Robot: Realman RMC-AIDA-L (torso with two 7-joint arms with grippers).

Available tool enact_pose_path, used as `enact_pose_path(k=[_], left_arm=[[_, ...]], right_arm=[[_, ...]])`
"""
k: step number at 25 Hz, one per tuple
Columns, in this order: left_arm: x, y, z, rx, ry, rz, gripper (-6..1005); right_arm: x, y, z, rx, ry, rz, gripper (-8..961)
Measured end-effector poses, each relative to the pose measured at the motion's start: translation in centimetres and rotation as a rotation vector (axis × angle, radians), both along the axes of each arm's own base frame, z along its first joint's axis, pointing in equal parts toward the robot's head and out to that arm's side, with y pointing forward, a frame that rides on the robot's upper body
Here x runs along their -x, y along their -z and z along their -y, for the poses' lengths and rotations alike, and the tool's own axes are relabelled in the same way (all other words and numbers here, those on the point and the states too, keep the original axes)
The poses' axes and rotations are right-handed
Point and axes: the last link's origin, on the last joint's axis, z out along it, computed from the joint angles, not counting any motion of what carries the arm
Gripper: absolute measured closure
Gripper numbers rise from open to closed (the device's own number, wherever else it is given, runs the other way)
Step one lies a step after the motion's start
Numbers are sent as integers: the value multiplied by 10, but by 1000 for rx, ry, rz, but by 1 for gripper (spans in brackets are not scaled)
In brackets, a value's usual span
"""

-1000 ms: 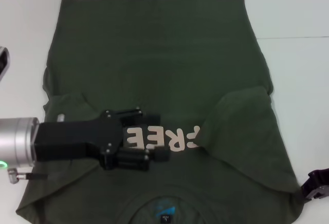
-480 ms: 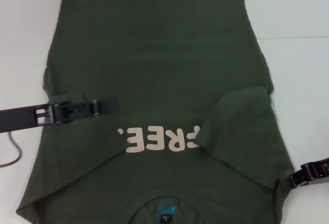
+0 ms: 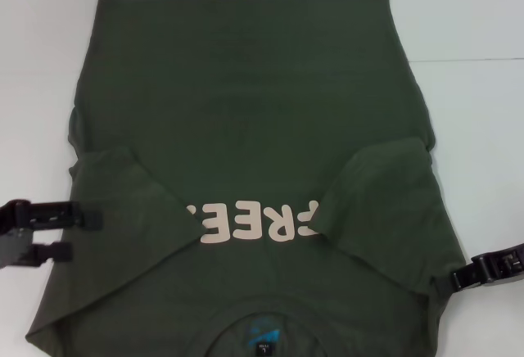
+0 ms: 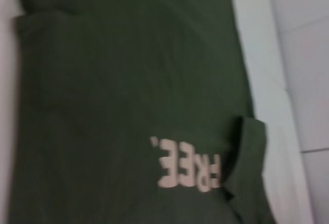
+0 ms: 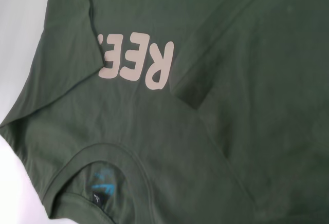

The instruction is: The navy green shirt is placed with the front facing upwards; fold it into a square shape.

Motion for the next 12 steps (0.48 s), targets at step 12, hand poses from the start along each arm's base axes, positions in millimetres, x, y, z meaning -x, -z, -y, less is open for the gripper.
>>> enact_pose_path(k=[12], left_arm=[[21,-2,8,96,-139,-154,199]], right_arm=[[4,4,1,7,-14,-15,921]])
